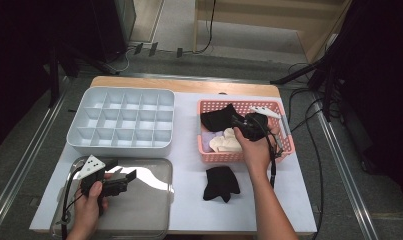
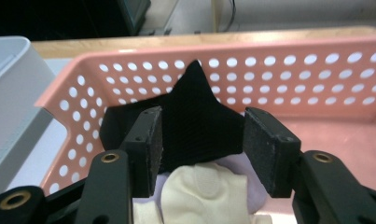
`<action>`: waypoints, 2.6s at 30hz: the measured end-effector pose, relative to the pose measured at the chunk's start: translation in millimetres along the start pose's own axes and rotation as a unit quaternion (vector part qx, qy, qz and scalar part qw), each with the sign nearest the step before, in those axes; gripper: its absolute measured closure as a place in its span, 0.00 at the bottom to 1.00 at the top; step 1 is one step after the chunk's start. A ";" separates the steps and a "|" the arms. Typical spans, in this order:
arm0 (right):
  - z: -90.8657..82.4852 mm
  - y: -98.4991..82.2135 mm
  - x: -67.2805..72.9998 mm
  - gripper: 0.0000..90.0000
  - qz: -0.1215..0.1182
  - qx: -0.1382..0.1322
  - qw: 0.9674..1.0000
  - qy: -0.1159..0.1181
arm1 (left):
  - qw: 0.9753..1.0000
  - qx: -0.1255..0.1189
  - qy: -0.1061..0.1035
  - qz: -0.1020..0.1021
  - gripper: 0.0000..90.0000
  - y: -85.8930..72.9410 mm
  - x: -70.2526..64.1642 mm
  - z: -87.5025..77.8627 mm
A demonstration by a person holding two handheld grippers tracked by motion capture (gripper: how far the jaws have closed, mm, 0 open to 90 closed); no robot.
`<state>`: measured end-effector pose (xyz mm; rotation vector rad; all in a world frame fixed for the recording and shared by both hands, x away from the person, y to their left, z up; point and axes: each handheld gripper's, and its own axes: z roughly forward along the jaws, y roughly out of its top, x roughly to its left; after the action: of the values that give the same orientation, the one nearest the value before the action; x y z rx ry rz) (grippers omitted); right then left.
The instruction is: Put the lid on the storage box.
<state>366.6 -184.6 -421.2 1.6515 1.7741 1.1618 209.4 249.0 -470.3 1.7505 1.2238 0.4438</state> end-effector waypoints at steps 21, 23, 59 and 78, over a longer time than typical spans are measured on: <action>10.5 23.3 -2.3 0.54 0.010 0.006 1.000 0.003 | 1.000 0.000 0.002 -0.005 0.18 0.0 0.4 0.7; 16.4 22.8 -3.3 0.52 0.008 0.018 1.000 0.004 | 1.000 0.002 0.002 -0.004 0.18 0.3 0.5 1.3; 6.7 28.7 3.9 0.94 0.004 0.044 0.999 0.026 | 1.000 0.004 0.003 -0.004 0.18 1.0 0.3 2.1; -60.3 -1.2 23.3 0.94 -0.015 0.002 0.997 0.082 | 1.000 0.004 0.007 0.003 0.18 0.9 -0.8 2.2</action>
<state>313.7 -178.5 -384.4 1.5666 1.8947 1.3134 211.1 247.2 -470.4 1.7613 1.2306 0.4559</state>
